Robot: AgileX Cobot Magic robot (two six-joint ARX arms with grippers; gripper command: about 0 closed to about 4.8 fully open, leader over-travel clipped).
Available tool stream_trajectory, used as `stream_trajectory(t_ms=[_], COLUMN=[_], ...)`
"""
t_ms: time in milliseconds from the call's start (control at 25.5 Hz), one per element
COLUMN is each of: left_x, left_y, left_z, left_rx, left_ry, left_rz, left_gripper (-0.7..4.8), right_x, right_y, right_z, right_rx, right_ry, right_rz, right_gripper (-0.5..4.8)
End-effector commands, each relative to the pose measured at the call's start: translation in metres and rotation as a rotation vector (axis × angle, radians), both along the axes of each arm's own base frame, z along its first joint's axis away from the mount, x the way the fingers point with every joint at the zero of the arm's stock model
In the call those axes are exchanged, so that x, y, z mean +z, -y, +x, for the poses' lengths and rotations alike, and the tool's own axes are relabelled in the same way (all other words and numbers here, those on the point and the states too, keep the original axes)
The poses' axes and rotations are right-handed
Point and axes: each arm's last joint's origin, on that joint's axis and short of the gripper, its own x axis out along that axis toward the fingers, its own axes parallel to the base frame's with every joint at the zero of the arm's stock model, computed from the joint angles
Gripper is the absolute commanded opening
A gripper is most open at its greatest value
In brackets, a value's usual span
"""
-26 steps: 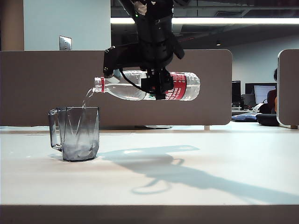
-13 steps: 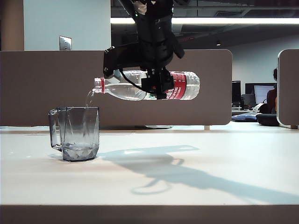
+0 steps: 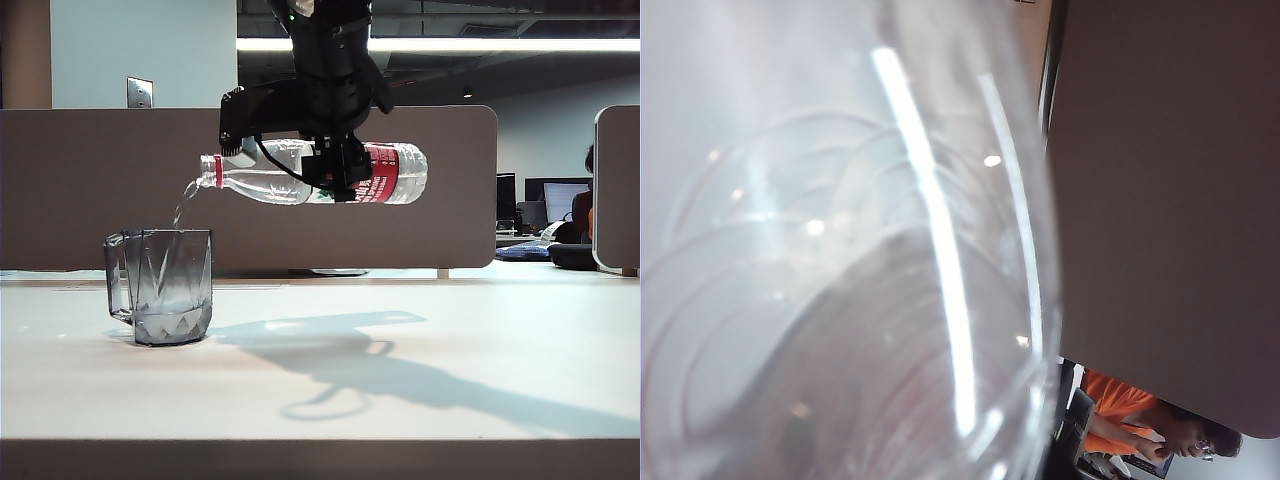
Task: Pick up the mineral water bottle on the table and pour water into the mug until it's half full.
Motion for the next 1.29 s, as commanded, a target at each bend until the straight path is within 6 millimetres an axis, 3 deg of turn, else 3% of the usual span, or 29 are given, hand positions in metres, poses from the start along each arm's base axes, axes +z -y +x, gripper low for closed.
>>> stream_trajectory(t_ms=[39, 902, 1294], left_x=[0.0014, 0.0014, 0.0014], left_y=[-0.0001, -0.0001, -0.0001], left_z=[-0.0008, -0.0008, -0.0007], left_rx=[-0.006, -0.006, -0.007], left_ry=[0.007, 0.007, 0.008], left_rz=[-0.01, -0.01, -0.009], left_gripper=[-0.05, -0.05, -0.05], right_x=[0.0136, 0.0146, 0.0141], right_y=[-0.0006, -0.0018, -0.0031], right_z=[-0.0007, -0.0022, -0.0009], right_rx=[-0.016, -0.008, -0.035], right_ry=[0.058, 0.06, 0.036], right_rz=[0.038, 0.03, 0.273], right_gripper=[2.42, 2.42, 2.42])
